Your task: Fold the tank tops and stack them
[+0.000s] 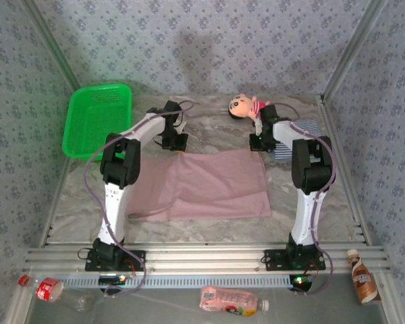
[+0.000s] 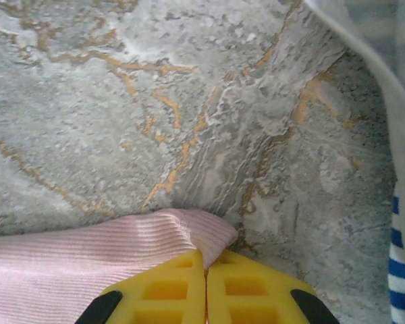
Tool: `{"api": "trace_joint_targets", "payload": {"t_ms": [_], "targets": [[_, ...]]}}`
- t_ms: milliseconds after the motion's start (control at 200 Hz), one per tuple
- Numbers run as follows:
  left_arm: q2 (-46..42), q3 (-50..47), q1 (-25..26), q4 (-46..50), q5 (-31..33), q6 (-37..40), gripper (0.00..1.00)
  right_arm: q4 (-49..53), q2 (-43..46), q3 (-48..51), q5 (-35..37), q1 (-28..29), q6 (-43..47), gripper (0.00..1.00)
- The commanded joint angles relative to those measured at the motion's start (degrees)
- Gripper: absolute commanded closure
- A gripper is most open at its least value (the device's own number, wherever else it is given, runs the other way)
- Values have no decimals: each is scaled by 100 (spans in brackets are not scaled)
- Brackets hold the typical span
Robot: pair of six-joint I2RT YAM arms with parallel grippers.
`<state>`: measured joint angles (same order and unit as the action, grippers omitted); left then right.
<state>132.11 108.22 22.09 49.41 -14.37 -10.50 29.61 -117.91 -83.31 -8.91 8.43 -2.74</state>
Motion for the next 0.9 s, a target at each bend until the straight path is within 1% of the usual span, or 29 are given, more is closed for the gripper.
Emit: {"api": "trace_joint_targets", "payload": {"t_ms": [0, 130, 245, 270, 635, 894], "targets": [[-413, -104, 15, -162, -119, -40, 96, -662, 598, 449, -374, -12, 221, 92], [-704, -404, 41, -329, -66, -75, 96, -1233, 1110, 1074, -655, -8, 278, 93], [-932, -646, 73, -444, -26, -124, 96, -1487, 1484, 1448, -762, -13, 335, 93], [-981, -701, 89, -456, -7, -123, 96, -1499, 1554, 1674, -777, -8, 348, 93], [-1843, -1742, 324, -762, 209, -264, 95, -1429, 2708, 2707, -802, -134, 869, 93], [-2278, -2380, 476, -872, 405, -321, 93, -953, 3084, 3118, -491, -190, 1420, 93]]}}
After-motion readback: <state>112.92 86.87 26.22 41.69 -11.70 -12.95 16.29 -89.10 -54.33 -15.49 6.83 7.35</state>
